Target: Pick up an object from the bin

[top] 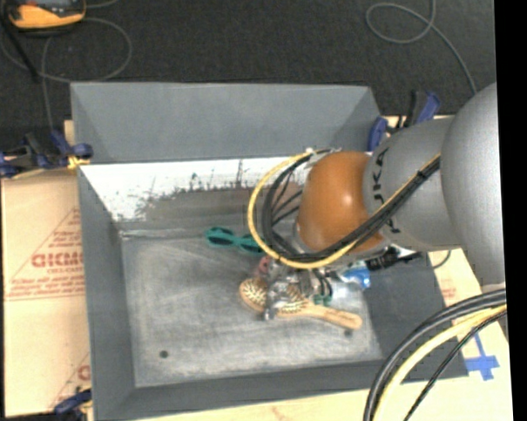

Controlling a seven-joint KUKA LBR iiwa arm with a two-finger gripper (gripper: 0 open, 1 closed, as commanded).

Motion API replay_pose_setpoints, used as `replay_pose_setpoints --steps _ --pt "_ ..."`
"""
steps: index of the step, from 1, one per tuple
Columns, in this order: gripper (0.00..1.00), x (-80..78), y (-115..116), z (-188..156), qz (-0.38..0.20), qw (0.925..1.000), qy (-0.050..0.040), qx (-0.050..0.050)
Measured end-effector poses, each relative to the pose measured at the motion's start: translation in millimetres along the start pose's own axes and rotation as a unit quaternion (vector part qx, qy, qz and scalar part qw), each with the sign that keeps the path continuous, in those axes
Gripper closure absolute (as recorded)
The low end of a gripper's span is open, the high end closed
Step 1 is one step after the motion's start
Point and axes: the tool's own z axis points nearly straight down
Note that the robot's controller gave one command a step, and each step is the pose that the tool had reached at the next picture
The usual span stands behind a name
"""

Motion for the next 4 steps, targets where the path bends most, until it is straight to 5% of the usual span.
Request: replay_pose_setpoints --steps 3,4 --pt "1.0 6.2 -1 -4 -0.001 1.0 0.0043 0.001" --pt "0.0 12.5 -3 -15 0.001 0.9999 0.0148 0.002"
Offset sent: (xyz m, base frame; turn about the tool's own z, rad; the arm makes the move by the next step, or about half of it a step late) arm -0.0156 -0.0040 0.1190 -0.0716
